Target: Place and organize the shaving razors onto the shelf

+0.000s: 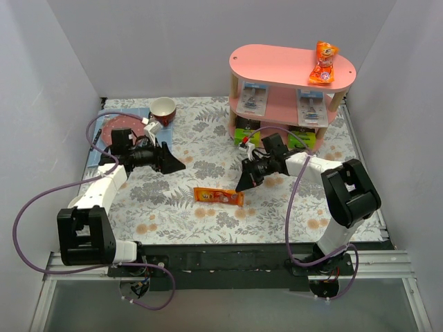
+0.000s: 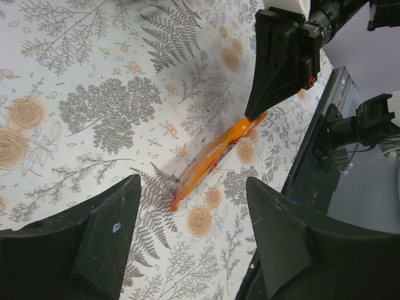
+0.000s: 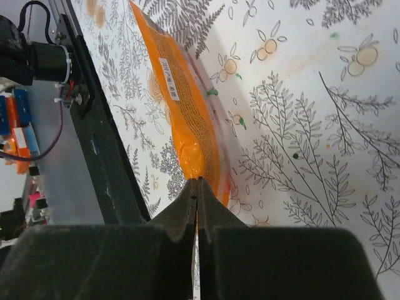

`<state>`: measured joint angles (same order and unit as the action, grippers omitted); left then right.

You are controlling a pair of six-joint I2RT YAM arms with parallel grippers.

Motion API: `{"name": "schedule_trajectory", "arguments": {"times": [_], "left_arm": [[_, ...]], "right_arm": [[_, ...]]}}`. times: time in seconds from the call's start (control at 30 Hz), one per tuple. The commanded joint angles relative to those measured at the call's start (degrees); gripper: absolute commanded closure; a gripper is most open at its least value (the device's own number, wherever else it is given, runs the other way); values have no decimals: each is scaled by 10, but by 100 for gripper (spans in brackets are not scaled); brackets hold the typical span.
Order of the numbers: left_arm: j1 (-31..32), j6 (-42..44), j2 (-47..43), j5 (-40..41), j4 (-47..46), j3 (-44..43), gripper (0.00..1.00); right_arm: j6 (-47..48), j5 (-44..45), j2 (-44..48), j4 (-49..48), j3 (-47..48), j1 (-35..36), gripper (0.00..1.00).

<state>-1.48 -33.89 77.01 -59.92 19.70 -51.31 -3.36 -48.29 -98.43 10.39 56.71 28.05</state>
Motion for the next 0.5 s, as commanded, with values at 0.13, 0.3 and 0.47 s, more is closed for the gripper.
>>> {"name": "schedule_trajectory", "arguments": {"times": [0.13,0.3,0.47], "left_arm": [[37,-58,-29,-22,-12,43,33],[66,-93,-31,-20,-44,67,32],[67,-94,-22,-8,-47,54,32]], "right_arm": [[-42,26,-15,-33,-7,-53,62],[-24,35,-9,-34,-27,-70,44],[-31,68,-9,-38,-47,-65,41]]}}
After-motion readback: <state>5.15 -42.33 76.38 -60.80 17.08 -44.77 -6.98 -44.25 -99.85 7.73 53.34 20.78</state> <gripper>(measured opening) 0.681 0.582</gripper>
